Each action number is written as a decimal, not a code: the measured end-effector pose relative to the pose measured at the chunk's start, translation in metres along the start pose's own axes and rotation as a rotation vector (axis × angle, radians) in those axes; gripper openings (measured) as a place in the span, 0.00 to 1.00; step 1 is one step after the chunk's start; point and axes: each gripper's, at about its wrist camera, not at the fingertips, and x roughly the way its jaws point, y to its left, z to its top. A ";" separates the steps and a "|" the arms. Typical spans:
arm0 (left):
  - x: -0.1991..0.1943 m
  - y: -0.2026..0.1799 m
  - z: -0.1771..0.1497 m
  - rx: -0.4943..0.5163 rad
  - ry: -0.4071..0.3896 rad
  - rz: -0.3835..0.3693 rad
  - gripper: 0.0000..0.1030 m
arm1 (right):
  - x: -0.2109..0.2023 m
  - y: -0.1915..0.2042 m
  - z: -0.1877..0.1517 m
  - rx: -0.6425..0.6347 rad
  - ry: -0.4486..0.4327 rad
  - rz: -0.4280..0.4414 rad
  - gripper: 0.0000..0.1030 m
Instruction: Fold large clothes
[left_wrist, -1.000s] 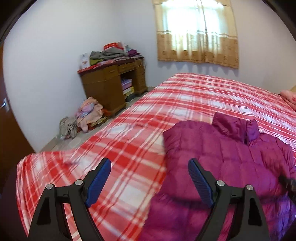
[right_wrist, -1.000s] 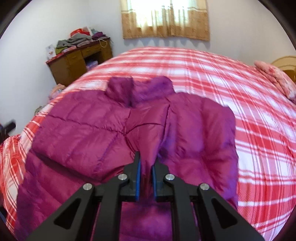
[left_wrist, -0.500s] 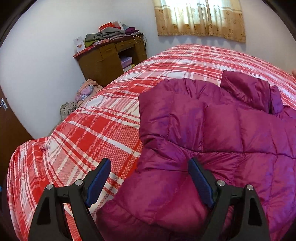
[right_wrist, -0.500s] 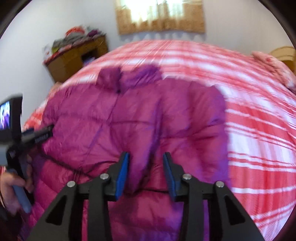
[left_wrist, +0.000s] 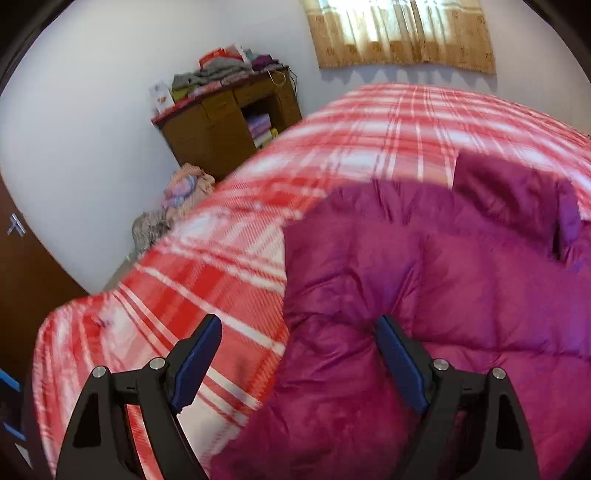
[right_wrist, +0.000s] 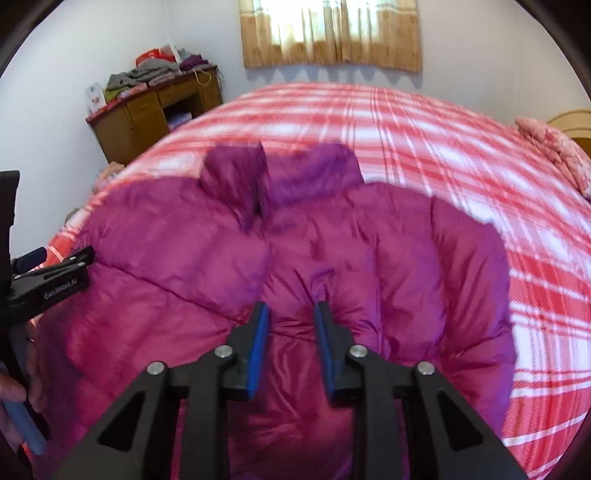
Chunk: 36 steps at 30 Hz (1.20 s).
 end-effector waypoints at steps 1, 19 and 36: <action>0.001 -0.001 -0.007 -0.004 -0.020 0.000 0.84 | 0.002 0.000 -0.004 -0.018 -0.005 -0.003 0.23; -0.017 0.005 -0.031 -0.117 -0.019 -0.109 0.84 | 0.001 -0.044 0.116 0.268 0.025 0.055 0.73; -0.020 0.006 -0.040 -0.162 -0.057 -0.083 0.84 | 0.114 -0.067 0.147 0.347 0.274 -0.013 0.18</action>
